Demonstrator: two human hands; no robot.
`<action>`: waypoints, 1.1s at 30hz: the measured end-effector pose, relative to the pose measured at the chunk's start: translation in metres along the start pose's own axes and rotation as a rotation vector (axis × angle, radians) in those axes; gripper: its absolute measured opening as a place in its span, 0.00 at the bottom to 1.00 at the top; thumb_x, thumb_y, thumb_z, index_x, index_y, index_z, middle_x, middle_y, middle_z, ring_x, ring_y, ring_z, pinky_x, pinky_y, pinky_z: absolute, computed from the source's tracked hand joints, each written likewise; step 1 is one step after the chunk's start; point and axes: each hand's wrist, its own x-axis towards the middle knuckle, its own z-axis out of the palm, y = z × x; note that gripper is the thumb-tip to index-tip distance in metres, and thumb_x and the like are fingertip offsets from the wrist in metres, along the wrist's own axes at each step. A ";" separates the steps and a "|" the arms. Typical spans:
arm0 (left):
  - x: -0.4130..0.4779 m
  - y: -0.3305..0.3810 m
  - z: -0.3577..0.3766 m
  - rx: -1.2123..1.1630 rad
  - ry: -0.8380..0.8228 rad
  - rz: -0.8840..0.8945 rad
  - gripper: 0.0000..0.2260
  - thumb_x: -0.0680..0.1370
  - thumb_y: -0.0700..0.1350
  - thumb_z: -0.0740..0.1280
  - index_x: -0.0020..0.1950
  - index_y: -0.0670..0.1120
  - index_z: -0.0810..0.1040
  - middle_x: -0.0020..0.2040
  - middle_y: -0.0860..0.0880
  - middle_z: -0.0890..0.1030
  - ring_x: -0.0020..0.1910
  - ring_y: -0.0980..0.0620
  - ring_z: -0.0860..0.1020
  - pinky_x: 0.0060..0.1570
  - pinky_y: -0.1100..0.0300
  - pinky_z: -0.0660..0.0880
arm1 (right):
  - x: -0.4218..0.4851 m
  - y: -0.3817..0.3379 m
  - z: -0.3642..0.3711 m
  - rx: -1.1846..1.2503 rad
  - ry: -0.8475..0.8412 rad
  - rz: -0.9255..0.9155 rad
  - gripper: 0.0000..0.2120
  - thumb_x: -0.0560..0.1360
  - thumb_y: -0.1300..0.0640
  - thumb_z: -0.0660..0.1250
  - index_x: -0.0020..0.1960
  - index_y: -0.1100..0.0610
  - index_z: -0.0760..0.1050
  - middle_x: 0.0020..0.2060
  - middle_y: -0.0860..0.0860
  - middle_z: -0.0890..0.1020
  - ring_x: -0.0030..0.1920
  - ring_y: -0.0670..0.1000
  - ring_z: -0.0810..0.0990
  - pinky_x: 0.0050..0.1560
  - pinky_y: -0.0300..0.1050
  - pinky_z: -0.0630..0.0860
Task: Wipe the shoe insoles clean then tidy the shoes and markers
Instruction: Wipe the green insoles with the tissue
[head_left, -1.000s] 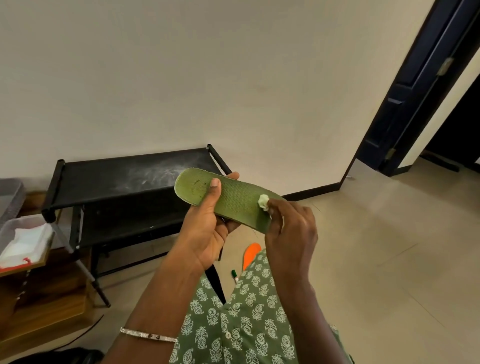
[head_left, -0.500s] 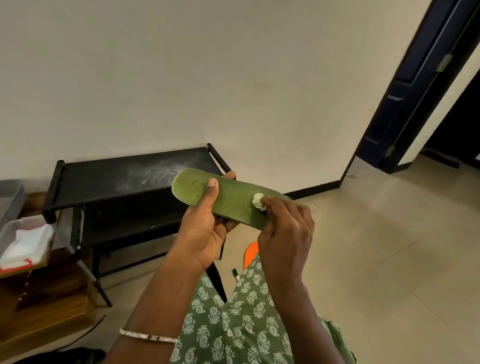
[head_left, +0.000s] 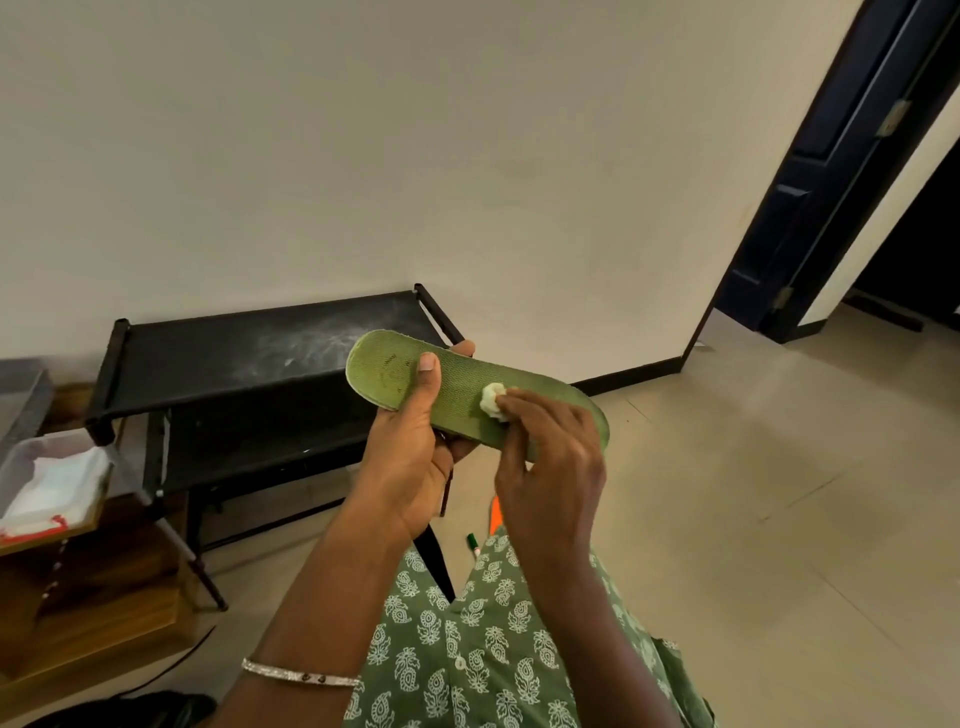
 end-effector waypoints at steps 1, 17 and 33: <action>0.000 0.001 0.000 -0.005 0.005 0.001 0.18 0.83 0.51 0.61 0.68 0.43 0.77 0.63 0.44 0.82 0.60 0.46 0.82 0.50 0.53 0.83 | 0.002 0.006 -0.001 0.006 0.006 0.049 0.10 0.74 0.66 0.71 0.54 0.58 0.84 0.50 0.50 0.85 0.49 0.51 0.80 0.52 0.44 0.77; 0.001 -0.001 -0.001 0.017 -0.013 0.005 0.18 0.83 0.53 0.61 0.66 0.43 0.79 0.62 0.44 0.82 0.59 0.47 0.82 0.54 0.51 0.82 | 0.005 0.006 -0.006 0.038 0.014 0.049 0.08 0.73 0.64 0.72 0.52 0.56 0.82 0.46 0.49 0.85 0.47 0.50 0.80 0.46 0.37 0.73; 0.000 -0.002 0.003 -0.002 -0.002 -0.013 0.19 0.82 0.53 0.61 0.67 0.43 0.78 0.63 0.44 0.82 0.59 0.46 0.82 0.52 0.52 0.82 | 0.004 0.008 -0.005 0.022 0.063 -0.066 0.09 0.74 0.65 0.70 0.53 0.58 0.84 0.49 0.50 0.85 0.48 0.51 0.78 0.49 0.40 0.75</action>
